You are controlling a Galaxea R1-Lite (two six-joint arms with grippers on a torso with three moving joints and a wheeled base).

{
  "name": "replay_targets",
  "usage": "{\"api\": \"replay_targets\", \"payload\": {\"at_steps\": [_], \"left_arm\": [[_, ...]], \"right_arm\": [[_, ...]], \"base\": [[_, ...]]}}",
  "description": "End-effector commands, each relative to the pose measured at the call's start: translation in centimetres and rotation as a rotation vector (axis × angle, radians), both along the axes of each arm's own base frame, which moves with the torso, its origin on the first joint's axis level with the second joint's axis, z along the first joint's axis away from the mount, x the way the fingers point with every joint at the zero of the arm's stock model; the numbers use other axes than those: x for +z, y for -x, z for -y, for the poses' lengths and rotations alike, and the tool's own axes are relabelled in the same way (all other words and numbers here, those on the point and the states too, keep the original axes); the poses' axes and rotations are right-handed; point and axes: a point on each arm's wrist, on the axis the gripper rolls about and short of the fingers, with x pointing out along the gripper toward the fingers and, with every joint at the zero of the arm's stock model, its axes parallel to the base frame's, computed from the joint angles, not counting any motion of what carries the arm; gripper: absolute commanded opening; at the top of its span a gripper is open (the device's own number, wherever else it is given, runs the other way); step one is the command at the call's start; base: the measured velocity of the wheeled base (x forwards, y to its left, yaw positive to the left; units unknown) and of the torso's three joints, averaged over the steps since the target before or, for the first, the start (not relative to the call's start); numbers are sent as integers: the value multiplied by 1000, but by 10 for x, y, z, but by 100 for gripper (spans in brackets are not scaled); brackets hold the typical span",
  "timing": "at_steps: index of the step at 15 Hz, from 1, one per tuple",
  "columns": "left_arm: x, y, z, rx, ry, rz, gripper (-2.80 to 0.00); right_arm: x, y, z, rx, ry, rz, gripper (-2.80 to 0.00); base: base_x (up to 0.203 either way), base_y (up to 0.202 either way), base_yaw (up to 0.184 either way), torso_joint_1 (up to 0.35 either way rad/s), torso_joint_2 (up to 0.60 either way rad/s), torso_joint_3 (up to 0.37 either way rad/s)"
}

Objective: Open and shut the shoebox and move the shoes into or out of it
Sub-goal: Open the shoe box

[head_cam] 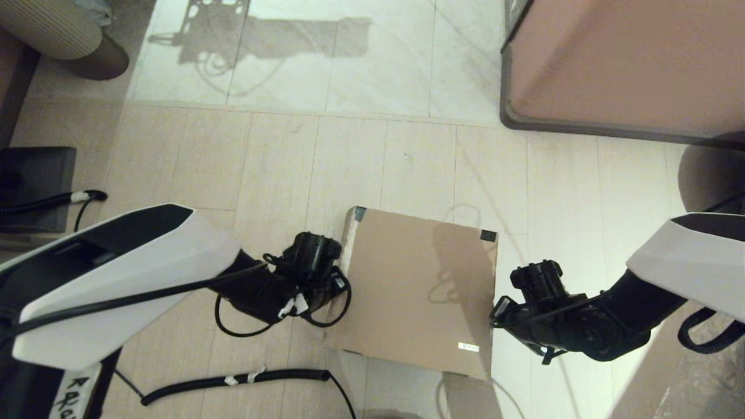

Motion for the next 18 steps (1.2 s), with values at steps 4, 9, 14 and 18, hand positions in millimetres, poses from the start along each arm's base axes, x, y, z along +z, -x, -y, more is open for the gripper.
{"api": "replay_targets", "payload": {"at_steps": [4, 9, 14, 18], "left_arm": [[3, 12, 15, -13, 29, -22, -280], [5, 16, 16, -9, 35, -38, -280], [4, 18, 16, -10, 26, -51, -280], [5, 19, 18, -13, 28, -50, -280]], "right_arm": [[-26, -8, -4, -34, 20, 49, -280], [-35, 4, 4, -51, 28, 10, -280], [-30, 8, 4, -56, -84, 77, -280], [-14, 11, 2, -22, -250, 67, -280]], "base": [[0, 0, 0, 0, 0, 0], [0, 0, 0, 0, 0, 0], [0, 0, 0, 0, 0, 0], [0, 0, 0, 0, 0, 0]]}}
